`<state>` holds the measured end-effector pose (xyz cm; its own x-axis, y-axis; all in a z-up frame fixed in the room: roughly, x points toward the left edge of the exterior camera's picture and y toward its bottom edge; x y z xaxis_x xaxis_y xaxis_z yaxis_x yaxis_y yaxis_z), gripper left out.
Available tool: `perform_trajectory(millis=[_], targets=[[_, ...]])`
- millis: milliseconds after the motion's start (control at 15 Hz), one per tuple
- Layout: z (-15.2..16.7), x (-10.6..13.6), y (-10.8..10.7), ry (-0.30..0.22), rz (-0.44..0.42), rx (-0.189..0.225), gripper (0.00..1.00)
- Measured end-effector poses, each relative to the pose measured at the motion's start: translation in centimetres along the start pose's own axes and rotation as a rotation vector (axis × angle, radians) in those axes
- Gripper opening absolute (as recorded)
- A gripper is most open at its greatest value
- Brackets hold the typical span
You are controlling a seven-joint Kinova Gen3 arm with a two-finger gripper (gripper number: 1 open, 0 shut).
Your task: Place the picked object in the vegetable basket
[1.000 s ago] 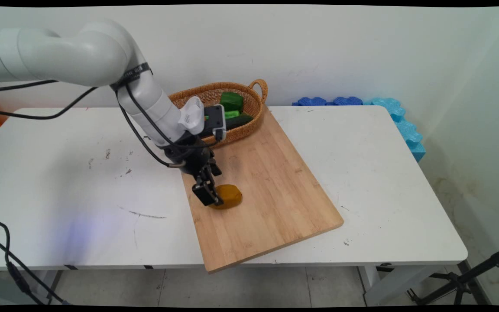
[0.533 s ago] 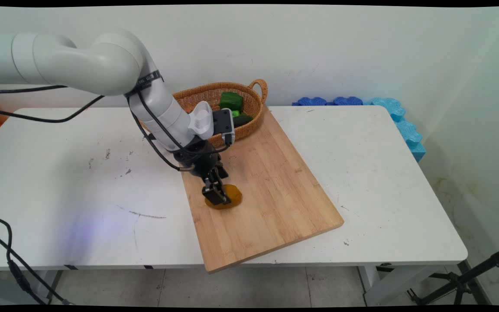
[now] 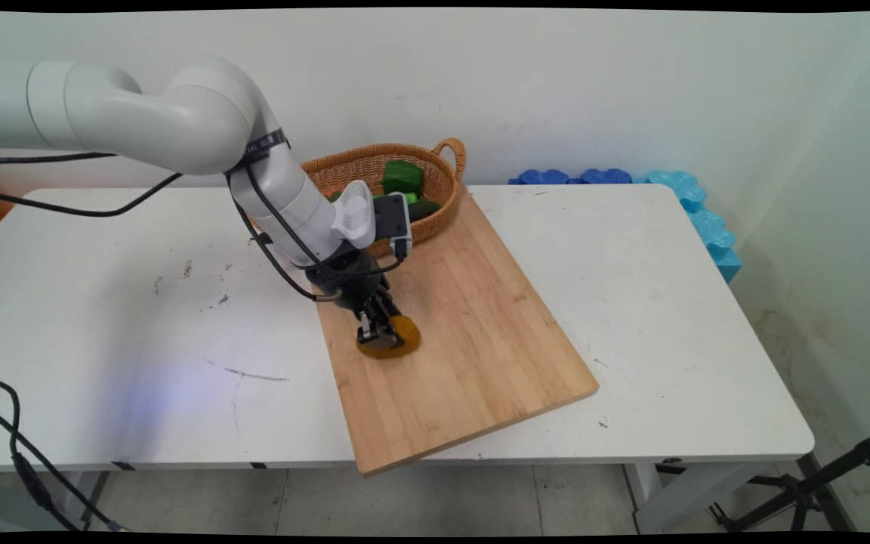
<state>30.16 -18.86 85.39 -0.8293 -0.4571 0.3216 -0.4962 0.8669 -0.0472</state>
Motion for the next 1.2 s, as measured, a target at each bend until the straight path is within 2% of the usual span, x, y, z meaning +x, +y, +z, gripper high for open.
perform_trajectory(millis=[400,733,933,1200], targets=[[-0.9,0.6,-0.5,0.021,-0.001,0.02,0.0],[-2.6,1.7,-1.9,0.057,-0.033,0.044,0.0],[-4.2,2.5,-3.5,0.09,-0.061,0.064,0.0],[-6.3,3.5,-6.9,0.134,-0.095,0.111,0.0]])
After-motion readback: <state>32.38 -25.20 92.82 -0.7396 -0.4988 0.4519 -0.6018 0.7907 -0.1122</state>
